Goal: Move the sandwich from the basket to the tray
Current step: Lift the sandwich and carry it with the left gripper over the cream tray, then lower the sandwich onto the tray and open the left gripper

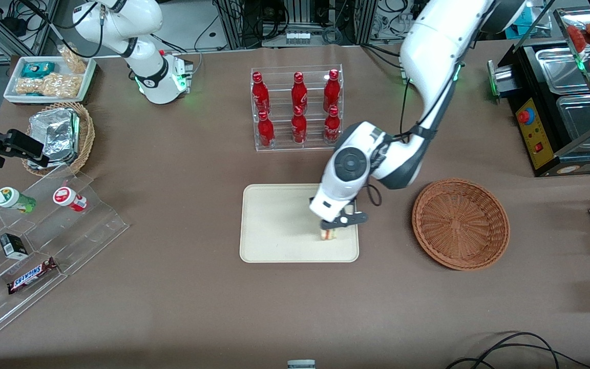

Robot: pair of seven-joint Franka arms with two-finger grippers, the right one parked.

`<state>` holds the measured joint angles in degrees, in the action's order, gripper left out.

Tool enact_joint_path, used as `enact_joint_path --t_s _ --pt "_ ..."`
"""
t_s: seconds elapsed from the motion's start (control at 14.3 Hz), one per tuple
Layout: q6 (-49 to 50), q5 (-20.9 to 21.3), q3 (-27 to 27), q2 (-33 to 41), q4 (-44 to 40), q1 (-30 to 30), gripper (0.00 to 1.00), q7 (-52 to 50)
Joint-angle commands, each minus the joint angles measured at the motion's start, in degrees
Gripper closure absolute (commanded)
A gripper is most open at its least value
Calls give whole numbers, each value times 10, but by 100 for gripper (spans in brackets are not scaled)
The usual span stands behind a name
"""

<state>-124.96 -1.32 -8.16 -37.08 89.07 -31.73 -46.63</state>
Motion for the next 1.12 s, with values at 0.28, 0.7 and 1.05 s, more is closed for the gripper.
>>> enact_joint_path --t_s 0.28,0.7,1.05 --pt "3 0 7 -84 -99 -62 95 6" --pt "-23 -2 8 -89 -98 -63 76 -10" --pt "-22 0 9 -80 -94 -59 0 -35"
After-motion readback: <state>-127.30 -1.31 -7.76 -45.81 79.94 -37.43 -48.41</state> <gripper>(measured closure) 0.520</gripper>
